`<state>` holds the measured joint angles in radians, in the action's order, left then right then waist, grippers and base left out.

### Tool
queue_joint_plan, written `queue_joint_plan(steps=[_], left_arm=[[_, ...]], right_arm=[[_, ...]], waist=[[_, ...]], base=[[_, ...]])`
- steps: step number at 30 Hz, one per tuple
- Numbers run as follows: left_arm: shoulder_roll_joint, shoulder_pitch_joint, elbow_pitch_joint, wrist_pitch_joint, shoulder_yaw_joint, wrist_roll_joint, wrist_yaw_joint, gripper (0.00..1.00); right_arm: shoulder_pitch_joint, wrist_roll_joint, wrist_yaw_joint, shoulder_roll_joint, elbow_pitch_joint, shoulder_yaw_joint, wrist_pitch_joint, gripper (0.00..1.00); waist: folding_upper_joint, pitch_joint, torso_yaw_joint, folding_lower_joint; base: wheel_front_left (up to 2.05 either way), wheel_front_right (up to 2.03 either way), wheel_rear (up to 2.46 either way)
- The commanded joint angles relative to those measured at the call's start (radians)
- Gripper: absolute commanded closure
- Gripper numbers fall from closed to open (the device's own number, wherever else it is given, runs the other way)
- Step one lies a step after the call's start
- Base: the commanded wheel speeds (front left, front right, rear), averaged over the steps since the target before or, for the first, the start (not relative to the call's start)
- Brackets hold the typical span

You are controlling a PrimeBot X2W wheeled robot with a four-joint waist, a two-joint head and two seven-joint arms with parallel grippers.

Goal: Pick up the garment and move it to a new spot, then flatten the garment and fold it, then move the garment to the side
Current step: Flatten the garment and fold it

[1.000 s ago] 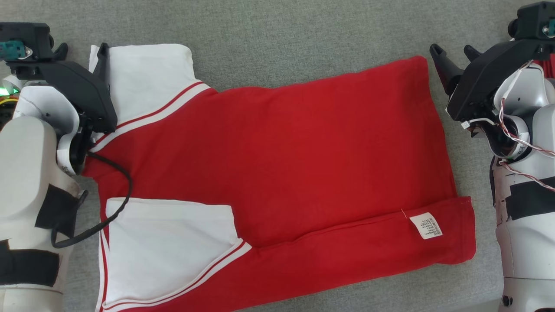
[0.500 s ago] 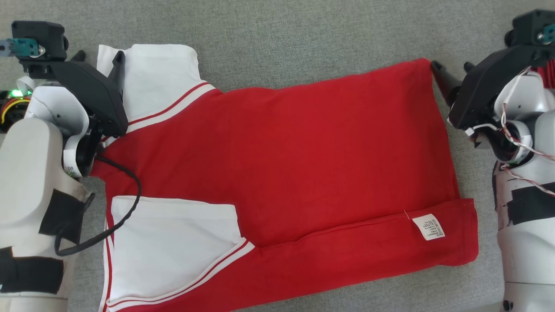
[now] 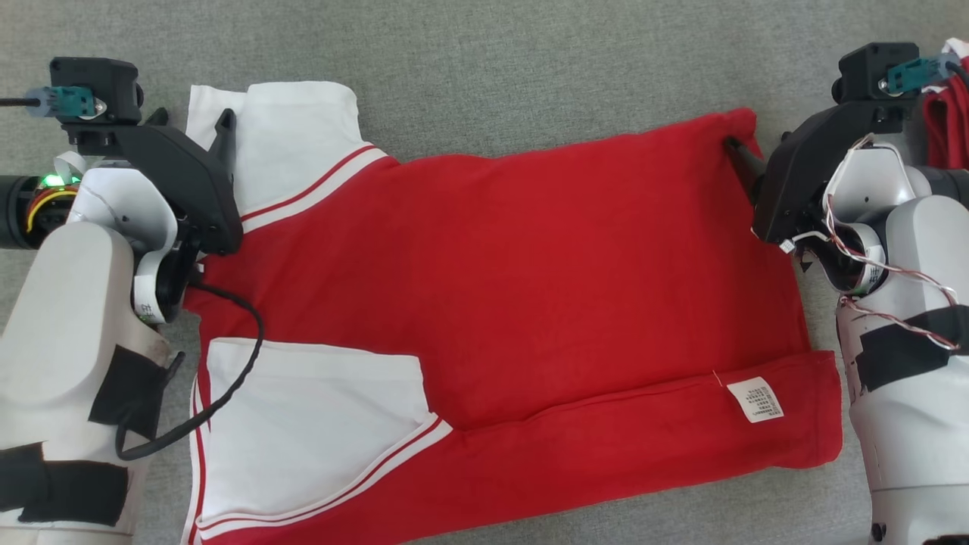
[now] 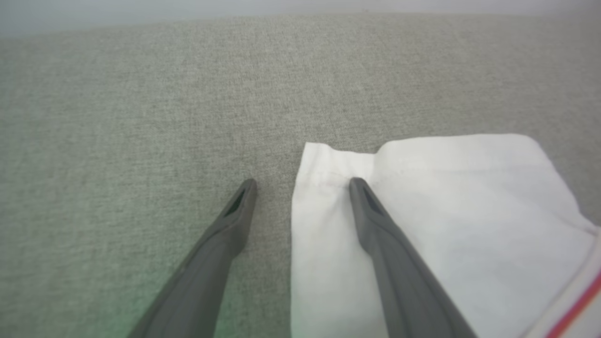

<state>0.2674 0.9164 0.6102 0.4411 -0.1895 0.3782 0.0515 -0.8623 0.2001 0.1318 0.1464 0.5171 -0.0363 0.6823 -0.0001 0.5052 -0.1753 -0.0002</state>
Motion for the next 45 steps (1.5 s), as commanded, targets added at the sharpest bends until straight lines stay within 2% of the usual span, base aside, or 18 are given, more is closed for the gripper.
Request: queue_joint_plan(steps=[1, 3, 8, 10, 11, 12, 13, 14, 15, 16, 17, 26, 35, 45], left_arm=[[-0.007, -0.049, 0.033, 0.016, -0.011, 0.0, -0.003, 0.0], [-0.007, -0.04, 0.04, 0.011, -0.015, -0.004, -0.006, 0.01], [0.008, -0.021, 0.053, -0.02, -0.022, -0.019, -0.013, 0.17], [0.009, -0.011, 0.056, -0.038, -0.024, -0.025, -0.018, 0.2], [0.009, -0.006, 0.059, -0.045, -0.026, -0.027, -0.017, 0.3], [0.008, -0.002, 0.06, -0.055, -0.027, -0.029, -0.02, 0.33], [0.006, -0.001, 0.063, -0.061, -0.03, -0.03, -0.021, 0.42], [0.004, 0.001, 0.068, -0.067, -0.033, -0.032, -0.022, 0.59], [0.004, 0.003, 0.074, -0.072, -0.036, -0.034, -0.02, 0.73], [0.003, 0.006, 0.081, -0.077, -0.037, -0.034, -0.018, 1.0], [0.0, 0.006, 0.088, -0.079, -0.04, -0.031, -0.014, 1.0], [-0.012, 0.025, 0.108, -0.145, -0.045, -0.011, 0.009, 1.0], [-0.013, 0.034, 0.073, -0.32, -0.019, 0.044, 0.053, 1.0], [-0.035, -0.06, -0.007, -0.471, -0.043, 0.062, 0.068, 1.0]], right_arm=[[-0.006, -0.004, -0.002, 0.004, 0.007, 0.002, -0.005, 0.0], [-0.017, -0.007, -0.002, 0.003, 0.033, 0.004, -0.012, 0.0], [-0.038, -0.022, -0.002, -0.006, 0.087, 0.002, -0.033, 0.0], [-0.047, -0.026, -0.002, -0.01, 0.104, 0.002, -0.046, 0.0], [-0.052, -0.026, -0.002, -0.013, 0.11, 0.007, -0.048, 0.0], [-0.056, -0.027, -0.002, -0.015, 0.115, 0.013, -0.055, 0.0], [-0.058, -0.026, -0.002, -0.017, 0.122, 0.019, -0.059, 0.19], [-0.059, -0.023, -0.002, -0.019, 0.129, 0.024, -0.06, 0.49], [-0.061, -0.022, -0.002, -0.019, 0.136, 0.031, -0.06, 0.54], [-0.063, -0.019, -0.002, -0.017, 0.142, 0.036, -0.065, 0.71], [-0.064, -0.017, -0.002, -0.014, 0.147, 0.041, -0.068, 1.0], [-0.07, 0.025, -0.002, 0.024, 0.154, 0.065, -0.116, 1.0], [-0.059, 0.088, -0.002, 0.042, 0.144, 0.082, -0.207, 1.0], [0.03, 0.159, -0.002, 0.088, 0.069, 0.098, -0.299, 1.0]], waist=[[0.0001, 0.003, 0.001, 0.0002], [0.0001, 0.006, 0.003, 0.0002], [0.0001, 0.009, 0.001, 0.0002], [0.0001, 0.012, 0.001, 0.0002], [0.0001, 0.014, 0.001, 0.0002], [0.0001, 0.016, 0.0, 0.0002], [0.0001, 0.017, -0.001, 0.0002], [0.0001, 0.018, -0.001, 0.0002], [0.0001, 0.019, -0.002, 0.0002], [0.0001, 0.019, -0.003, 0.0002], [0.0001, 0.018, -0.004, 0.0002], [0.0001, 0.001, 0.002, 0.0002], [0.0001, -0.044, 0.023, 0.0002], [0.0001, -0.111, 0.071, 0.0002]], base=[[0.0, 0.0, 0.0], [0.0, 0.0, 0.0], [0.0, 0.0, 0.0], [0.0, 0.0, 0.0], [0.0, 0.0, 0.0], [0.0, 0.0, 0.0], [0.0, 0.0, 0.0], [0.0, 0.0, 0.0], [0.0, 0.0, 0.0], [0.0, 0.0, 0.0], [0.0, 0.0, 0.0], [0.0, 0.0, 0.0], [0.0, 0.0, 0.0], [0.0, 0.0, 0.0]])
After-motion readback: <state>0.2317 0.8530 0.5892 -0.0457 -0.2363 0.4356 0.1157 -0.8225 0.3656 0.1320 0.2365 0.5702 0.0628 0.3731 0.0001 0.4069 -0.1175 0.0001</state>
